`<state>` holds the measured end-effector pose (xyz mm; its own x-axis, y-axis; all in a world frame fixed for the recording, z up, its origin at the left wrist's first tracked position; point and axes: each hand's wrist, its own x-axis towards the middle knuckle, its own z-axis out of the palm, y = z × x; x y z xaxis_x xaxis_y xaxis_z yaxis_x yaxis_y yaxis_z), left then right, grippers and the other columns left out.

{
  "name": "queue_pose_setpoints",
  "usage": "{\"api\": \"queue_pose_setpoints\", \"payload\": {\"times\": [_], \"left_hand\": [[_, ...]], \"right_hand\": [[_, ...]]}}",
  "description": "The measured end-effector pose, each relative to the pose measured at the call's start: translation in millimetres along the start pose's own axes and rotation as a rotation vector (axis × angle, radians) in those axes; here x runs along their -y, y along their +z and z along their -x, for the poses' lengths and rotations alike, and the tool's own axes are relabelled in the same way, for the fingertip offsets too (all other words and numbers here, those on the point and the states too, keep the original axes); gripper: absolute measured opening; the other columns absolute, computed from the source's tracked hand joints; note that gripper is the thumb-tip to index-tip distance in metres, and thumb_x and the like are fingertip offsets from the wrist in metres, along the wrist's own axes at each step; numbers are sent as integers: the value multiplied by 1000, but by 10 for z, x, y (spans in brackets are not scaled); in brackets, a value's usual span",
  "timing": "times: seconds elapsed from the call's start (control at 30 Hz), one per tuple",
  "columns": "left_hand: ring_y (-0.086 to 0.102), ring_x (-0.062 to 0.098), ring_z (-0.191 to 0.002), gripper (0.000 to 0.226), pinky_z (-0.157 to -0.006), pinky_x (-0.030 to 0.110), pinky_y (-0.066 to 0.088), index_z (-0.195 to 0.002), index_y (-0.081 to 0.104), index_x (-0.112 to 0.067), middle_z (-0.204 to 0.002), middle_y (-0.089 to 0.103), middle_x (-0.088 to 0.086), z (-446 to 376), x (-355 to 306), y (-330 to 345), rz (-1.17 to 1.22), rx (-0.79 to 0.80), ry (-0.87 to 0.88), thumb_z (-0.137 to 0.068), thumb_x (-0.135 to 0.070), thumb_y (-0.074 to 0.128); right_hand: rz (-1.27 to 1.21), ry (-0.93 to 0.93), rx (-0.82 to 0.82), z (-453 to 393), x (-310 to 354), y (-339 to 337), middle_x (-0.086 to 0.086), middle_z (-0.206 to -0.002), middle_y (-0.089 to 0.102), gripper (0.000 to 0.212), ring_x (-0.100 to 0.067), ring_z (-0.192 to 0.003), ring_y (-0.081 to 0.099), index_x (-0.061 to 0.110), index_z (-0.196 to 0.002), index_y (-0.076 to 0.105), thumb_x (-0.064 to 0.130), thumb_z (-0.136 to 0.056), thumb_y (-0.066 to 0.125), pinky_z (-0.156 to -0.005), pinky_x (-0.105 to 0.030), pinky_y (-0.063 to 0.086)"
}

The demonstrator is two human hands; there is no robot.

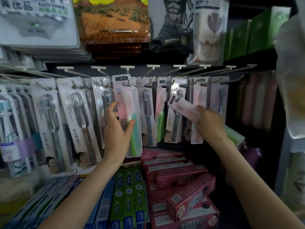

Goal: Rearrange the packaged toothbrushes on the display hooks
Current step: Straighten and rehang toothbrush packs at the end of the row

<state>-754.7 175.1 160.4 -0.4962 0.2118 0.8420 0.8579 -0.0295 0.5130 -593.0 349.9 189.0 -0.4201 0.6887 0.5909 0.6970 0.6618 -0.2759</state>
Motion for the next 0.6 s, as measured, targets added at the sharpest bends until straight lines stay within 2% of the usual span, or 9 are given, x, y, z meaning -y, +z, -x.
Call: {"api": "queue_pose_setpoints", "payload": {"times": [0.1, 0.17, 0.23, 0.3, 0.37, 0.43, 0.5, 0.53, 0.6], "left_hand": [[47, 10, -89, 65, -73, 24, 39, -138, 28, -13, -123, 50, 10, 17, 12, -38, -38, -2, 19, -85, -22, 64], [48, 11, -93, 65, -74, 22, 38, -138, 28, -13, -125, 49, 9, 23, 15, -49, -56, -2, 24, -85, -21, 64], [52, 14, -94, 65, -74, 18, 39, -138, 28, -13, -127, 48, 9, 25, -3, -53, -59, 3, 14, -85, -21, 64], [52, 8, -83, 64, -68, 12, 38, -138, 28, -14, -127, 49, 9, 36, -22, -72, -54, 9, 7, -85, -21, 64], [53, 10, -83, 63, -69, 16, 39, -138, 28, -15, -125, 50, 9, 50, -32, -106, -47, 21, 11, -86, -21, 63], [54, 15, -95, 62, -76, 20, 41, -138, 28, -16, -127, 49, 8, 53, -34, -141, -40, 29, 11, -87, -21, 62], [51, 12, -100, 61, -78, 16, 39, -138, 27, -18, -129, 47, 6, 54, -39, -165, -51, 35, 16, -88, -21, 61], [51, 13, -102, 60, -80, 16, 39, -138, 27, -18, -129, 47, 6, 54, -42, -172, -52, 38, 17, -88, -21, 60], [55, 19, -104, 61, -83, 23, 45, -138, 27, -20, -129, 48, 6, 60, -46, -180, -36, 46, 15, -88, -22, 60]], "right_hand": [[-328, 14, 75, 148, 40, -31, -15, -120, 57, 50, -32, -108, 53, 13, -133, 45, 5, -84, 54, -83, -31, 39], [-463, -54, 114, 197, 121, -57, -7, -117, 58, 50, -22, -98, 54, 16, -133, 48, 6, -85, 56, -75, -24, 37], [-582, -91, 110, 169, 223, -72, -1, -112, 56, 50, -15, -93, 50, 15, -134, 46, 4, -86, 56, -74, -24, 40], [-652, -99, 83, 99, 303, -48, -4, -114, 57, 51, -15, -92, 50, 14, -134, 46, 3, -86, 56, -74, -24, 40], [-700, -101, 75, 65, 368, -9, -11, -119, 59, 50, -20, -90, 54, 13, -134, 47, 2, -85, 55, -71, -25, 42], [-766, -73, 61, 54, 405, 35, -14, -124, 56, 53, -25, -97, 55, 14, -136, 43, 1, -86, 53, -77, -31, 46], [-779, -82, 51, 73, 426, 80, -11, -136, 47, 58, -25, -111, 50, 18, -142, 33, 4, -90, 53, -89, -36, 44], [-792, -99, 37, 85, 430, 101, -7, -140, 43, 59, -22, -113, 48, 21, -144, 30, 6, -91, 53, -92, -33, 43], [-854, -132, -17, 100, 431, 145, -2, -137, 44, 58, -15, -106, 52, 25, -144, 30, 8, -93, 52, -88, -13, 43]]}}
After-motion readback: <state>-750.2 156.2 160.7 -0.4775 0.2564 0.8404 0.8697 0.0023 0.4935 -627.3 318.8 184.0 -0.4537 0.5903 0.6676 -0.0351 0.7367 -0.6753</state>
